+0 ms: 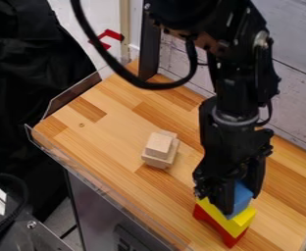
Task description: Put the blue rectangle to the yellow rectangle
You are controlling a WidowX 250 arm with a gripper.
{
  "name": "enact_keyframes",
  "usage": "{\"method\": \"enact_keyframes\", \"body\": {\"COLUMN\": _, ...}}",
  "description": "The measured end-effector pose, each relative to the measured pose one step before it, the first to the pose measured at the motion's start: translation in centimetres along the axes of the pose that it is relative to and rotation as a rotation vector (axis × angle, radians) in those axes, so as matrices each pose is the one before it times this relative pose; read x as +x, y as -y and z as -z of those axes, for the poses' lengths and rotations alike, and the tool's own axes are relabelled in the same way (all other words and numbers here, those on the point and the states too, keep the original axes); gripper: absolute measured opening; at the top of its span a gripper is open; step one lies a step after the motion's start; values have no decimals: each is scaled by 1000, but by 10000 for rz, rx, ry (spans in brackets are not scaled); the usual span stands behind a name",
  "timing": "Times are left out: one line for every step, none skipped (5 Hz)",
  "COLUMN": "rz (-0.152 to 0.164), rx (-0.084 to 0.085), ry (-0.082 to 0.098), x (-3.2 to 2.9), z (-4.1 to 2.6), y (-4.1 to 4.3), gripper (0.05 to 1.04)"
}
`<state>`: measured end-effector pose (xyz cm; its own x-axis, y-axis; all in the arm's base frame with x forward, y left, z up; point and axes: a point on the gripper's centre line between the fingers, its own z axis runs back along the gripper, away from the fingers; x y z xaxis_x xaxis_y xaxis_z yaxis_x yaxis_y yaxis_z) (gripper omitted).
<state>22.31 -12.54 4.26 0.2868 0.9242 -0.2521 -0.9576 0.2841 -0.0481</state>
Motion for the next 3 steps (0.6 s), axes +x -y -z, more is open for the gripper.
{"method": "enact_keyframes", "body": {"rz": -459, "rx": -100, "ry": 152, "x": -68, "z": 200, "y": -84, "gripper": 552}}
{"method": "enact_keyframes", "body": {"rz": -113, "rx": -120, "ry": 4, "x": -448, "z": 88, "y": 48, "gripper": 552}}
{"method": "enact_keyframes", "body": {"rz": -113, "rx": -89, "ry": 24, "x": -560, "z": 141, "y": 31, "gripper": 552}}
